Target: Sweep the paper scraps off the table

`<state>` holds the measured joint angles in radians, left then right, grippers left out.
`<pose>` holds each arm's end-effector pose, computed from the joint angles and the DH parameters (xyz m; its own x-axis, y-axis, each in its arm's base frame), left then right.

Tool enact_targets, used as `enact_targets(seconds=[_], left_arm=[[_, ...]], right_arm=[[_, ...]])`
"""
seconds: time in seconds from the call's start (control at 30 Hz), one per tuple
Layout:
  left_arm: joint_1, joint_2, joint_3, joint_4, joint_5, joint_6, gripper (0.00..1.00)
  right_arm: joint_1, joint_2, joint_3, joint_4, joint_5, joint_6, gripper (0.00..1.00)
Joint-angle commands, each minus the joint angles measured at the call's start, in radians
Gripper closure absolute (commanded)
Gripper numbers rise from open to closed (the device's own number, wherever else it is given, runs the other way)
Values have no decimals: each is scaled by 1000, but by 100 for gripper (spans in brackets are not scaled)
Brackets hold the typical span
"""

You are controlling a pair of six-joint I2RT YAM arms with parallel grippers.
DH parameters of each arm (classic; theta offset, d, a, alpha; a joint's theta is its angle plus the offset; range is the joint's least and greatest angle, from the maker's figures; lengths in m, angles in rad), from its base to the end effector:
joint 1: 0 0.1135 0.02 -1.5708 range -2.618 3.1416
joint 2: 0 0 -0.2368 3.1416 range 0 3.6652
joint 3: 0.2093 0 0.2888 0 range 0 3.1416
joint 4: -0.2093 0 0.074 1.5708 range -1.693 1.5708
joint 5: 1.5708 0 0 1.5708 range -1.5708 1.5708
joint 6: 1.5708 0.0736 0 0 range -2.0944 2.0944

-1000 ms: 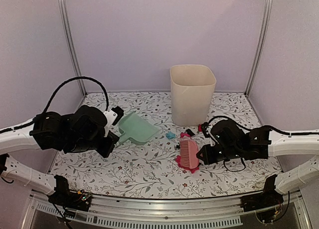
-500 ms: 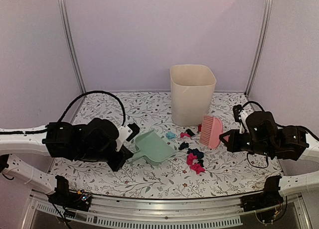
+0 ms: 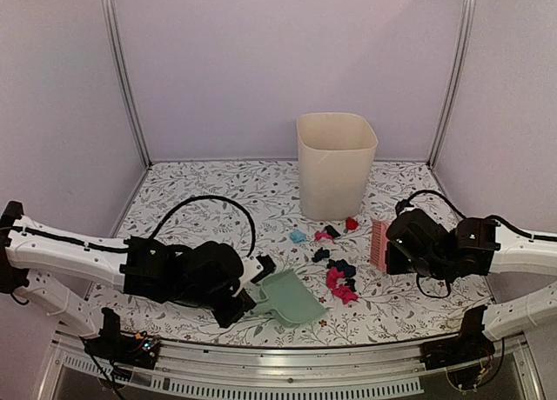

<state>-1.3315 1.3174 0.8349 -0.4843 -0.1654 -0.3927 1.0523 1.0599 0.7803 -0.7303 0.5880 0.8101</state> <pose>0.0881 -0.3099 0.1442 -0.5384 0.6145 -0.5766 0.7902 0.6059 -0.0921 0.1664 0.2093 0.1853 -0.7069 -0.0227 -0.7070 -0.0934 0.9937 0.0615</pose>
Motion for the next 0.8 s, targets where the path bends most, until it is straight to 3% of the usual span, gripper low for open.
enact_targets(seconds=[0.0, 0.77], left_arm=[[-14, 35, -5, 90, 68, 38, 100], [18, 199, 29, 148, 42, 71, 100]], right_arm=[[-3, 45, -38, 67, -30, -30, 100], [1, 128, -129, 408, -450, -261, 100]])
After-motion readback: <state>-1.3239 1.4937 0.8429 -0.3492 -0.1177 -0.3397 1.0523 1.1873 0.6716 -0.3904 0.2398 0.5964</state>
